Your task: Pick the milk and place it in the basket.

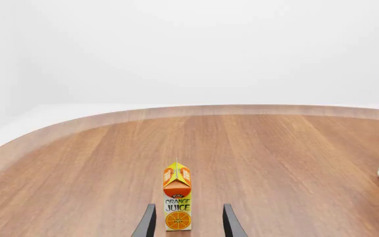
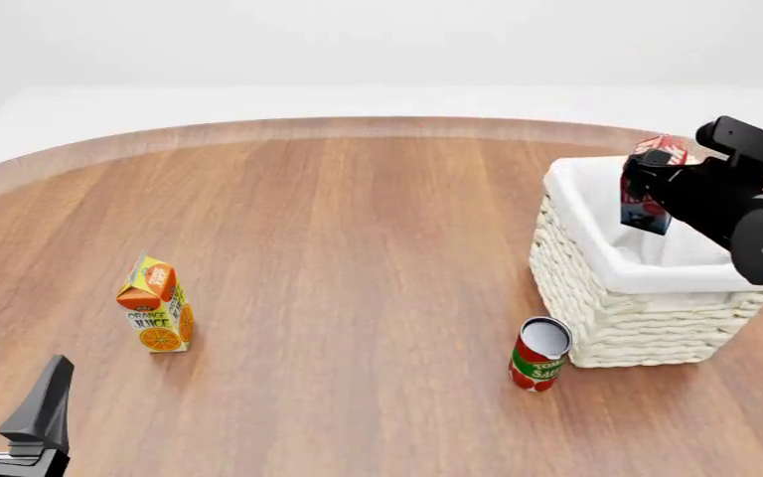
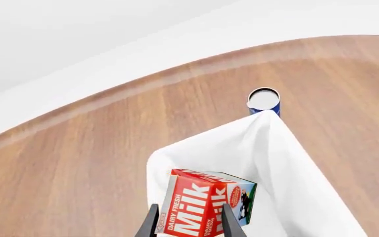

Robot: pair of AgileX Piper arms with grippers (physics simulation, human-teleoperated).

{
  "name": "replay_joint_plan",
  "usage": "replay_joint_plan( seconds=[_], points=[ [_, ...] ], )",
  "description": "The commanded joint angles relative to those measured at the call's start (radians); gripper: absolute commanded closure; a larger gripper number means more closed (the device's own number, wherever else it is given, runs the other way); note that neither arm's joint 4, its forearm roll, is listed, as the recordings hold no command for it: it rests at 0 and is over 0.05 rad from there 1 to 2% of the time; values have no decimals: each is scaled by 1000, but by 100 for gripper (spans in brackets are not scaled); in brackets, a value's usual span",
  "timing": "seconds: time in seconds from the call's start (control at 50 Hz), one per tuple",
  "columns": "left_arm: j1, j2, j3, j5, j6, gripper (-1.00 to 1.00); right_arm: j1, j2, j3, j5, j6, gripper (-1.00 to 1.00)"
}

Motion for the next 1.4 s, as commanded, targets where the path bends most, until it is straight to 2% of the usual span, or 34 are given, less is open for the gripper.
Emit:
replay_joint_plan(
  seconds=[0.02, 0.72, 1.4],
  points=[
    [0, 0, 0, 0, 0, -100, -2, 51, -24, -37, 24, 100],
    [0, 0, 0, 0, 0, -100, -37, 160, -65, -72, 4, 100],
    [0, 0, 0, 0, 0, -100, -11, 230, -54, -83, 51, 100]
  ],
)
